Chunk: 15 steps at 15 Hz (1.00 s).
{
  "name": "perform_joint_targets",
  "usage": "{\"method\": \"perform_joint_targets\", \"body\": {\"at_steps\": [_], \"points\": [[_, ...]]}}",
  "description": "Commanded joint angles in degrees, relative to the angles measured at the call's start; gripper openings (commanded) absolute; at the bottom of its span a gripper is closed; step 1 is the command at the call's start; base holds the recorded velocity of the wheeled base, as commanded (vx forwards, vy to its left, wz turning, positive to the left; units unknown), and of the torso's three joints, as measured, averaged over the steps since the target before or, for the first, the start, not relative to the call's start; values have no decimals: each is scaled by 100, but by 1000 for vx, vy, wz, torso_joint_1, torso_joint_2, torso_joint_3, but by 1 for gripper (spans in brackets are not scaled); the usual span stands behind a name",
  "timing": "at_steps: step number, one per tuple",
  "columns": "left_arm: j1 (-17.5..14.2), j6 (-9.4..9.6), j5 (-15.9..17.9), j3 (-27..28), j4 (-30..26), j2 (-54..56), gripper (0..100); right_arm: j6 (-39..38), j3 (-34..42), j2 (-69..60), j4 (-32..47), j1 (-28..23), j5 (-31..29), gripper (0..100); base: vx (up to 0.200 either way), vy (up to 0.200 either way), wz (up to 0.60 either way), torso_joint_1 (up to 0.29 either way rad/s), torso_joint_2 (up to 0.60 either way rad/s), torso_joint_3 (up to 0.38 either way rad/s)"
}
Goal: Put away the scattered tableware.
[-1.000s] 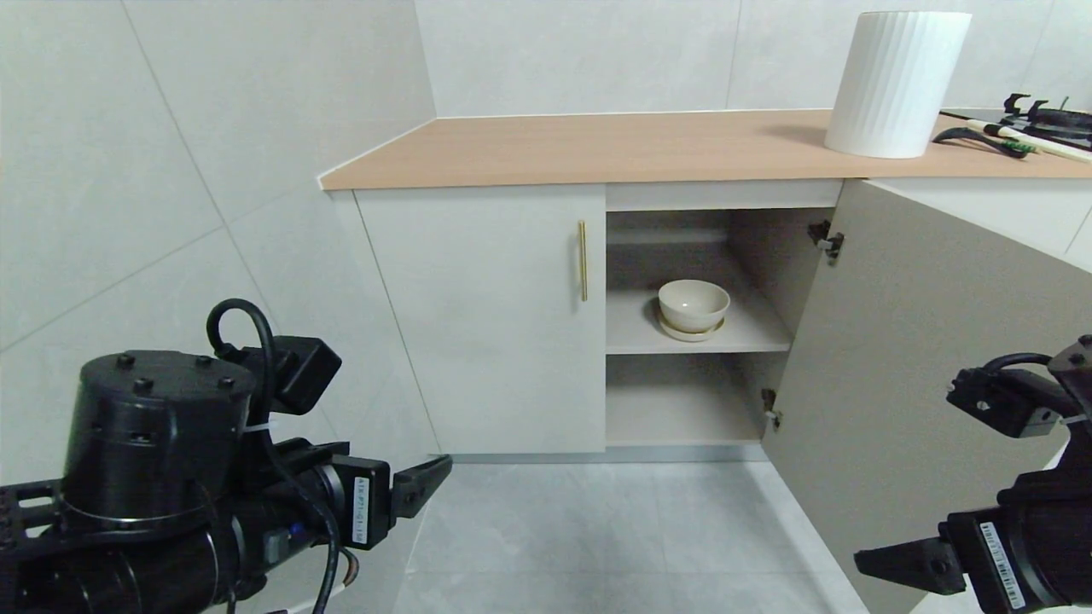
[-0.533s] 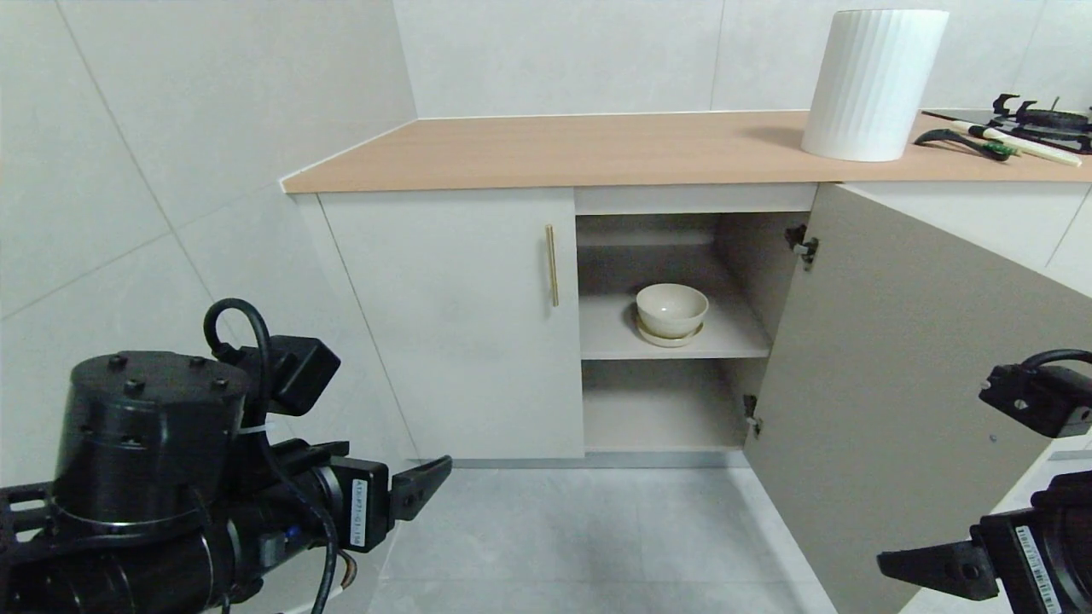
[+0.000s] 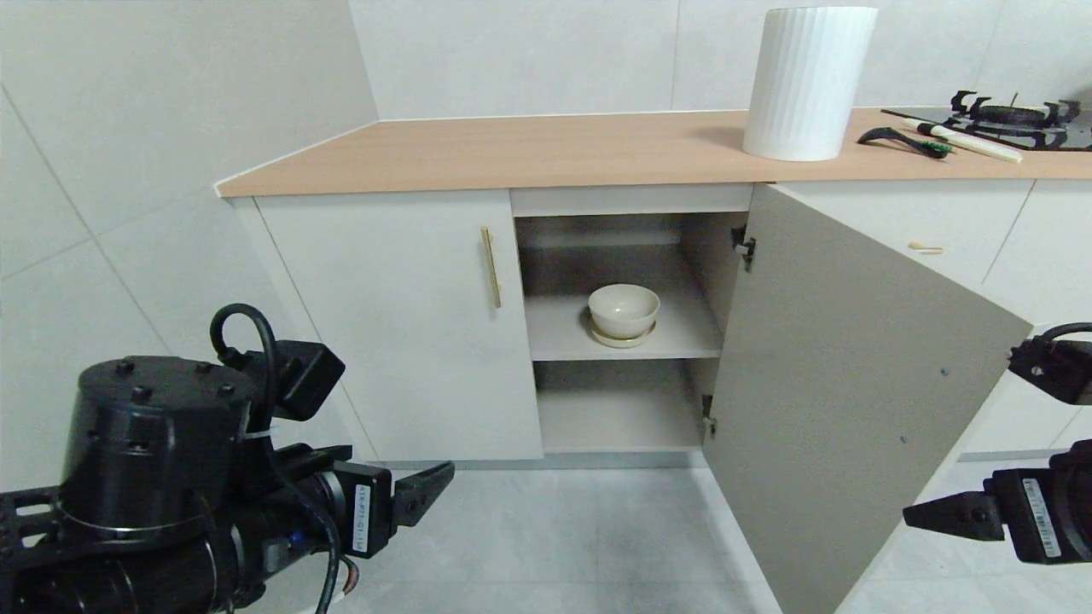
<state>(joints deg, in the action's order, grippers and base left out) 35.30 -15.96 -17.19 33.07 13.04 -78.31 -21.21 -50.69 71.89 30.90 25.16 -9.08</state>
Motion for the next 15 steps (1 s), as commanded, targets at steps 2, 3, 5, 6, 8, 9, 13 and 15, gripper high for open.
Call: {"method": "perform_joint_targets", "body": {"at_steps": [2,3,5,6,8,9,13,15], "points": [[-6,-4,-4,-20,-4,-9,100,434,-231,45,153,-969,-6,100,0,0,0,0,0,0],[-6,-4,-4,-20,5,-9,100,495,-345,18,267,-1171,-6,100,0,0,0,0,0,0],[-6,-4,-4,-20,5,-9,100,653,-565,1,399,-1716,-6,100,0,0,0,0,0,0],[-6,-4,-4,-20,5,-9,100,750,-618,27,399,-1945,-6,100,0,0,0,0,0,0],[-6,-4,-4,-20,5,-9,100,1154,-811,203,390,-2885,12,100,0,0,0,0,0,0],[-6,-4,-4,-20,5,-9,100,1207,-846,335,355,-3105,12,100,0,0,0,0,0,0],[-6,-4,-4,-20,5,0,100,1154,-811,888,-172,-3307,21,100,0,0,0,0,0,0],[-6,-4,-4,-20,5,0,100,926,-635,1301,-805,-3281,29,100,0,0,0,0,0,0]]}}
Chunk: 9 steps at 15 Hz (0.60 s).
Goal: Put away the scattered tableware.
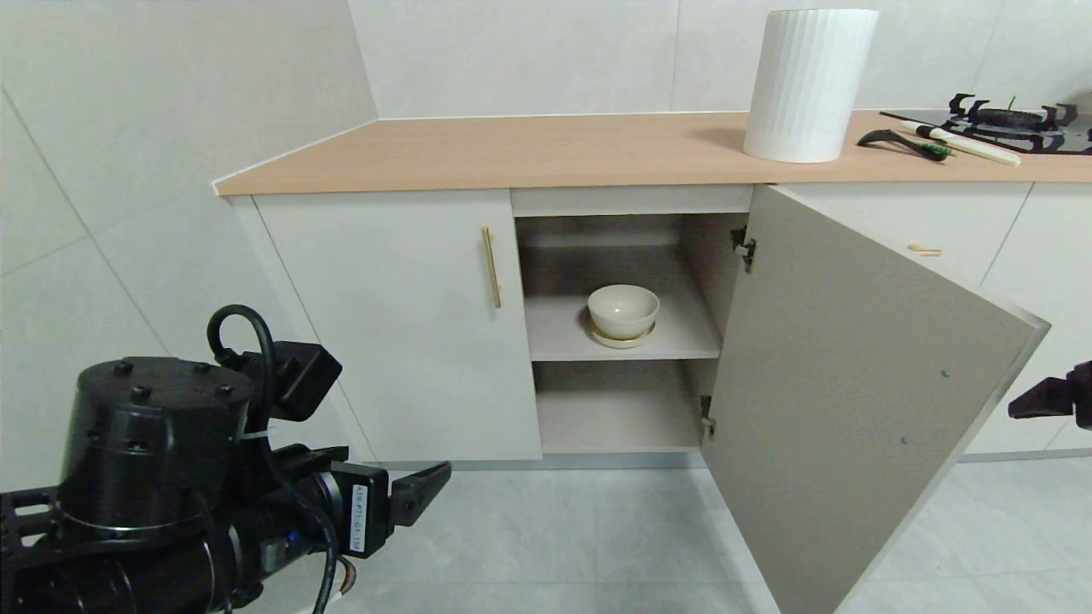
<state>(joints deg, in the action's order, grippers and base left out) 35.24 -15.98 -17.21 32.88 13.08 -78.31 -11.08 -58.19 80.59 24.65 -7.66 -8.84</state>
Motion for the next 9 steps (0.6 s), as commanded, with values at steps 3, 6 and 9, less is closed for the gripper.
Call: {"method": "perform_joint_targets", "body": {"at_steps": [3,6,9], "points": [[0,-1,-1,8,2,-9,100,-245,501,712,-1111,168,31,100,0,0,0,0,0,0],[0,-1,-1,8,2,-9,100,-430,756,783,-1656,458,40,100,0,0,0,0,0,0],[0,-1,-1,8,2,0,100,-685,888,774,-1929,774,58,100,0,0,0,0,0,0]]}}
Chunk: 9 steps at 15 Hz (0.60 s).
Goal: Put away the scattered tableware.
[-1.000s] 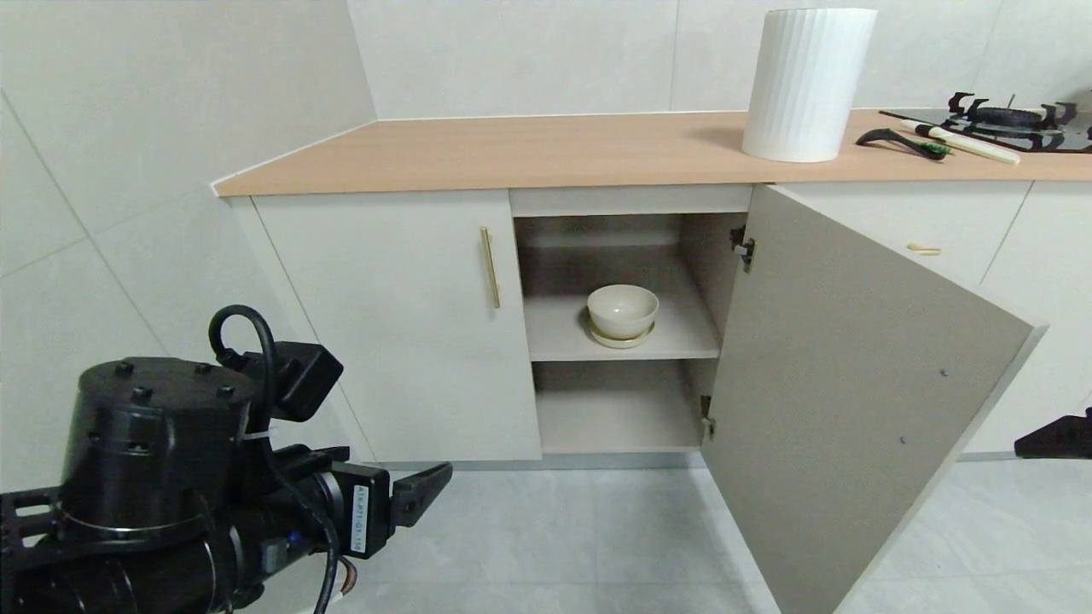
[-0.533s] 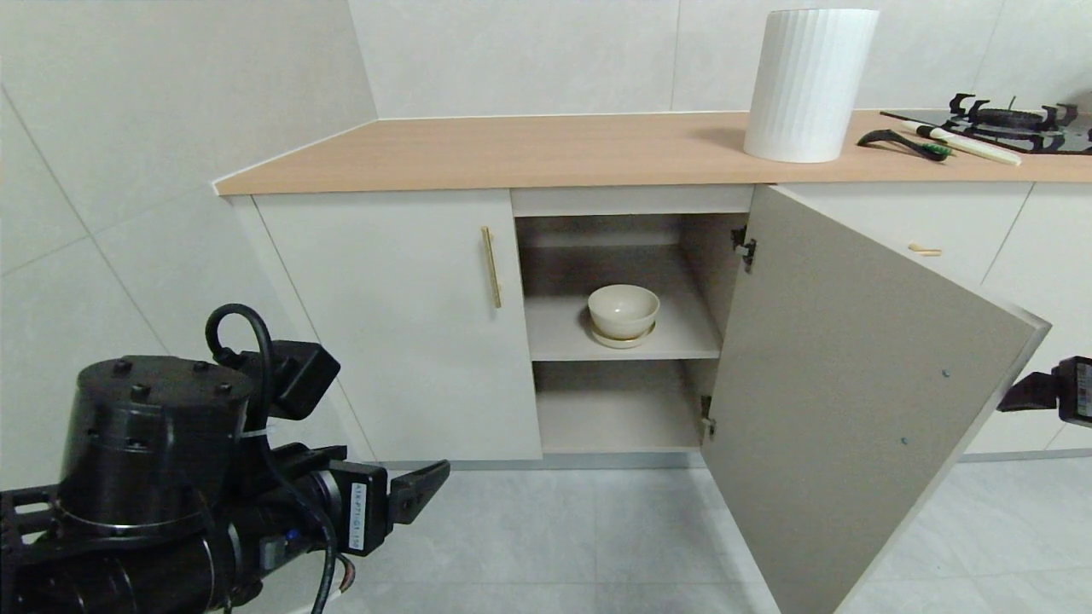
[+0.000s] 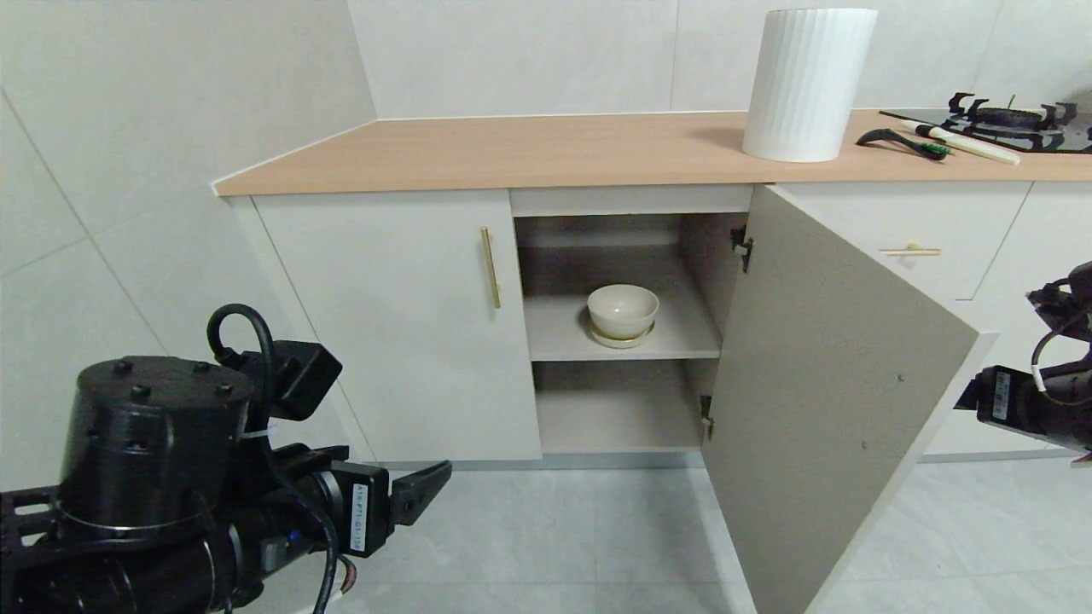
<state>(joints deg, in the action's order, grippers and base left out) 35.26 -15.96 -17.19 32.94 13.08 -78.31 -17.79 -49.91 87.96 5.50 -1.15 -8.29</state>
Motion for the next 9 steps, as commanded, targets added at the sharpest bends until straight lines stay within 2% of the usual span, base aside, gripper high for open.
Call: {"method": "perform_joint_targets", "body": {"at_steps": [1,5,9], "points": [[-1,-4,-4,11,2,9,100,-14,87,37,-40,273,3,100,0,0,0,0,0,0],[-36,-48,-4,55,19,-9,100,-225,-19,380,-242,1547,64,100,0,0,0,0,0,0],[-63,-39,5,81,28,44,100,-278,-590,1382,-796,2365,73,100,0,0,0,0,0,0]]}}
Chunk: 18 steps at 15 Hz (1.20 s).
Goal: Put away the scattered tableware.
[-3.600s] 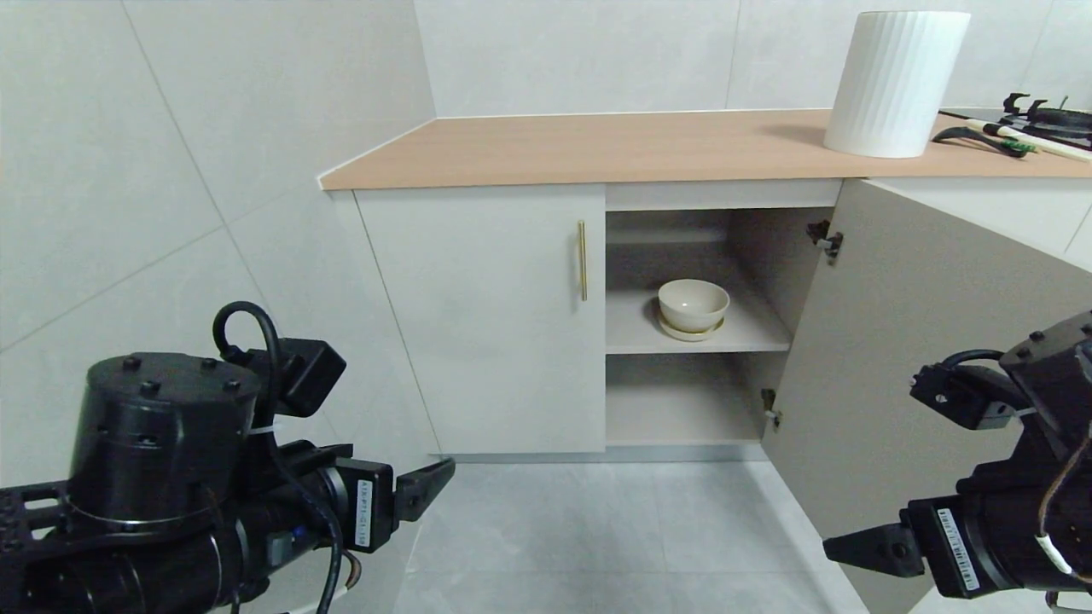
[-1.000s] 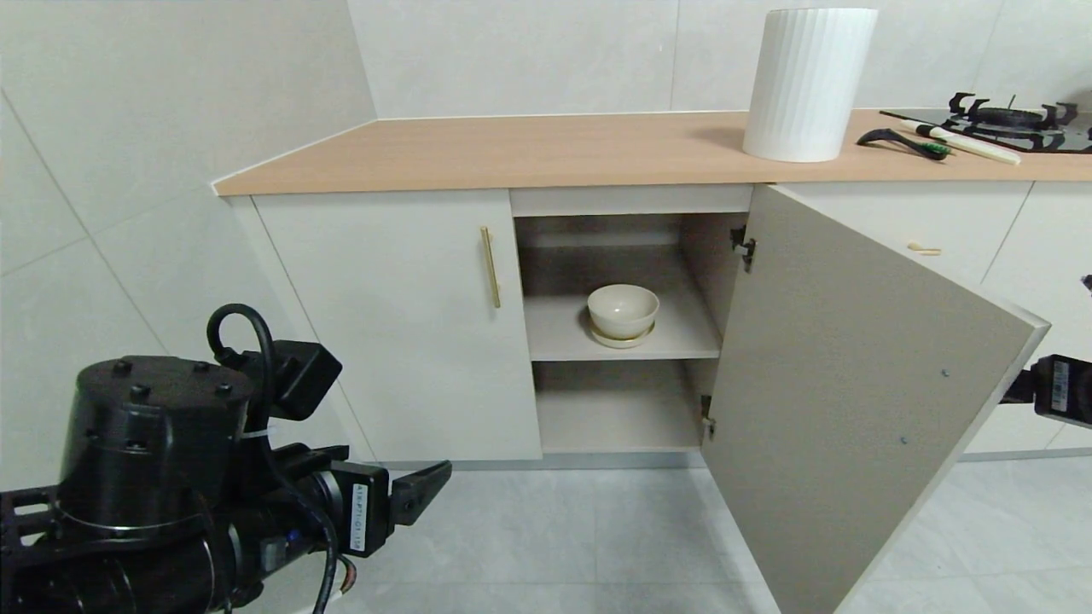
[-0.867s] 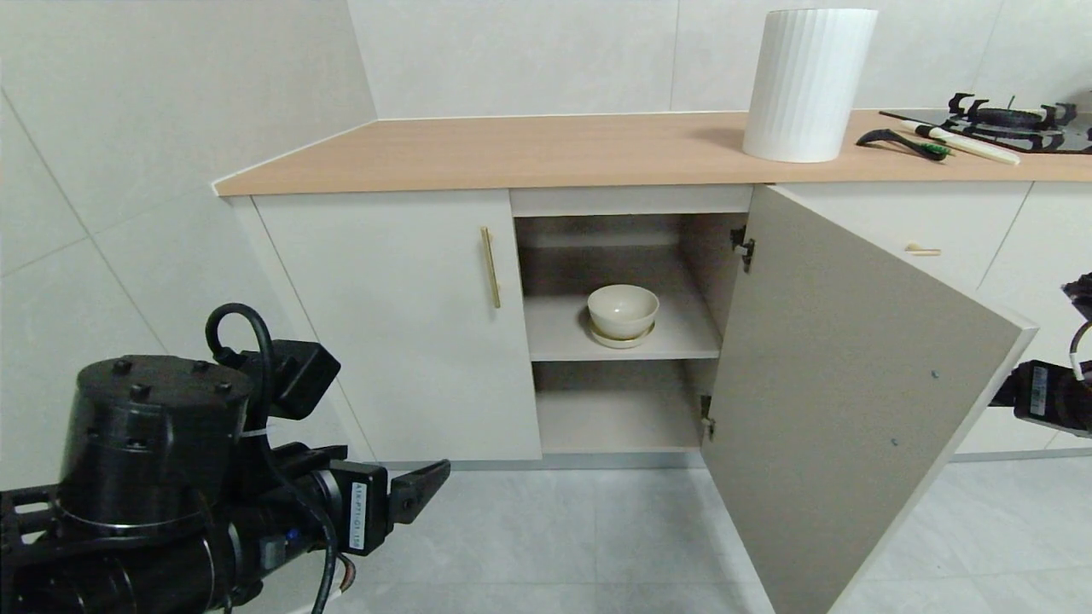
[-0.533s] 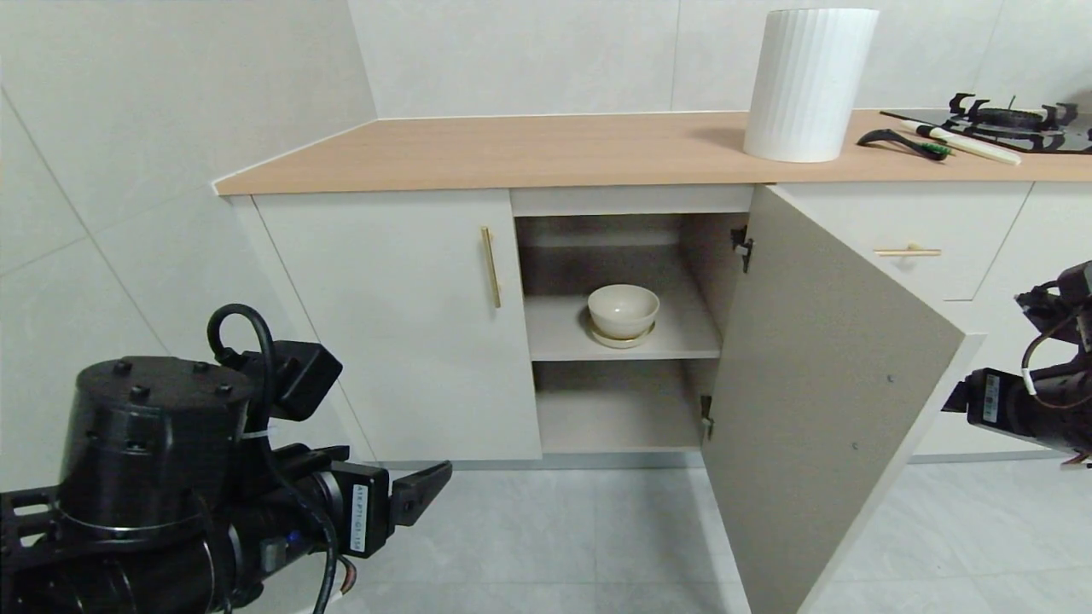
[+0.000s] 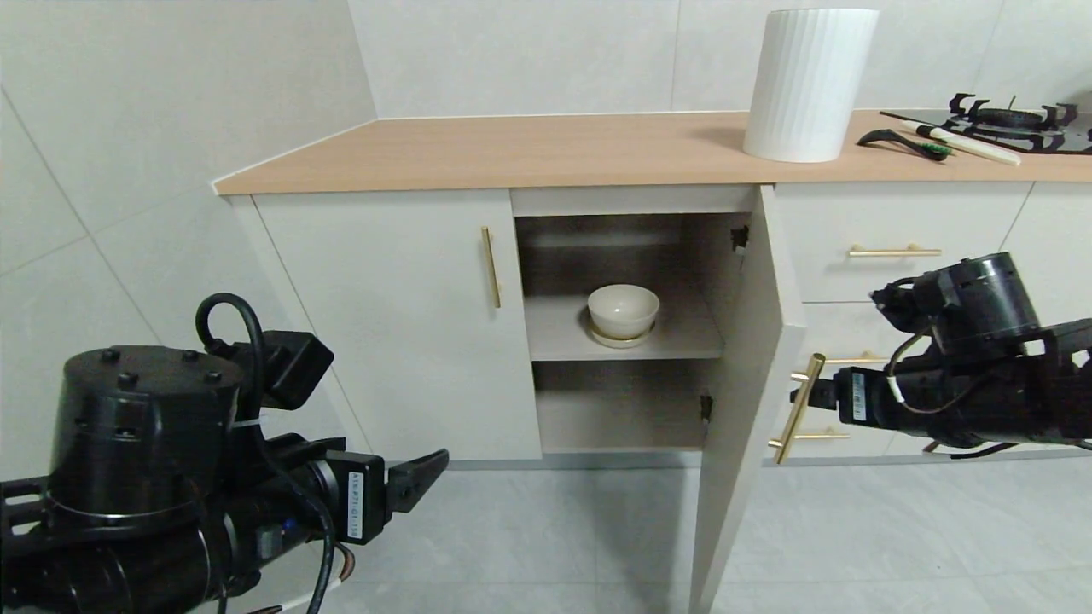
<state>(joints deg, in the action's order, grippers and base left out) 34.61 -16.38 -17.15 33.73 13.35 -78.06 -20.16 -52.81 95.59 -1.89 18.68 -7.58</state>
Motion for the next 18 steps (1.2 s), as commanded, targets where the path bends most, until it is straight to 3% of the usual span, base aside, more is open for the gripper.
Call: {"method": "perform_joint_targets", "body": {"at_steps": [1,5,10,16,18], "points": [[2,4,1,2,1,10,100,-190,-458,883,-127,585,-6,100,0,0,0,0,0,0],[2,4,1,2,10,1,100,-418,-678,1577,-1209,901,-24,100,0,0,0,0,0,0],[11,-5,1,-7,10,-105,100,-770,-678,1946,-2167,927,-77,100,0,0,0,0,0,0],[20,-5,-7,-16,10,-43,100,-814,-687,1999,-2184,927,-147,100,0,0,0,0,0,0],[20,4,1,-16,10,-17,100,-893,-713,2043,-2219,936,-138,100,200,0,0,5,0,2]]}}
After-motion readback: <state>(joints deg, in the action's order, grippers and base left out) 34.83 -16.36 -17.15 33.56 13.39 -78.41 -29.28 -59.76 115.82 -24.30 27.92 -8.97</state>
